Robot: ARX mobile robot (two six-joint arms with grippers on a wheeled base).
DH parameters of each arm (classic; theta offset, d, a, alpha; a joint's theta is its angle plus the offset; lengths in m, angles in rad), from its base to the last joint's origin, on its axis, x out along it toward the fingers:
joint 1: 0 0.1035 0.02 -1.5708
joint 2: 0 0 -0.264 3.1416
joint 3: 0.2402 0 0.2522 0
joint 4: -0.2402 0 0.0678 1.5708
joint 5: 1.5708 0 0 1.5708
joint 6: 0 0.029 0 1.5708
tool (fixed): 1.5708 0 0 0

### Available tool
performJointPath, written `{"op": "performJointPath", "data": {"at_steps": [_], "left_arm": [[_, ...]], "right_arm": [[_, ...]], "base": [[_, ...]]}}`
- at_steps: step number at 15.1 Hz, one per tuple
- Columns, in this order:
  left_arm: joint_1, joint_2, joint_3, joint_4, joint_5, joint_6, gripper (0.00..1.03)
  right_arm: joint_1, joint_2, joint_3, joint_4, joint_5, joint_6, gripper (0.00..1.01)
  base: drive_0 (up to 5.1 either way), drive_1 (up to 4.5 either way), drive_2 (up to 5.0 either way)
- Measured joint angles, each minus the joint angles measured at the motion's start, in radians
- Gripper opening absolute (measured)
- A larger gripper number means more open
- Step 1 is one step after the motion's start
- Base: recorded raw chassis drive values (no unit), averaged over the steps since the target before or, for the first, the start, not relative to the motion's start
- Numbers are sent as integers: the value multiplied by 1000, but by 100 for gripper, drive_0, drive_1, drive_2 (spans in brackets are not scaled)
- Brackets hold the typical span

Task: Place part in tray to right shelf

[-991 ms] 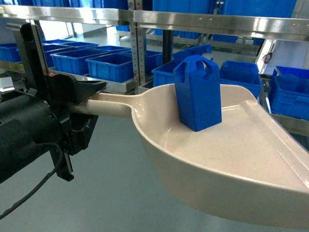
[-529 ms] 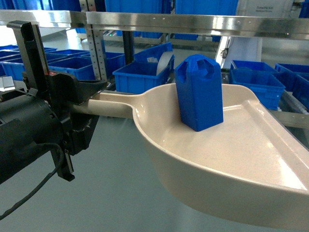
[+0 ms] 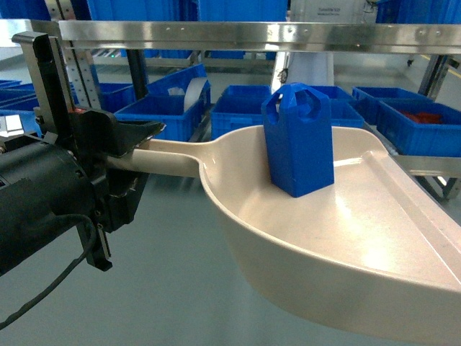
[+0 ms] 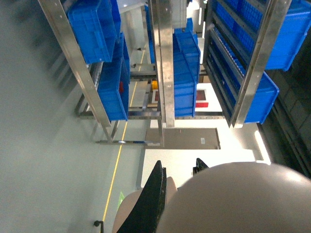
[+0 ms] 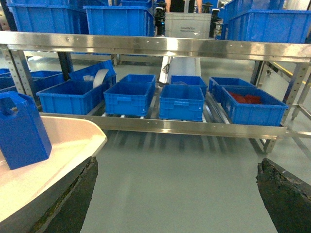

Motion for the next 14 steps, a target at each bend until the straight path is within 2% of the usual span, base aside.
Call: {"op": "performJointPath", "data": {"at_steps": [14], "left_arm": [[-1, 0, 0, 0, 0, 0, 13]], "right_arm": [[0, 0, 0, 0, 1, 0, 98]], "base": [[-118, -118, -118]]}}
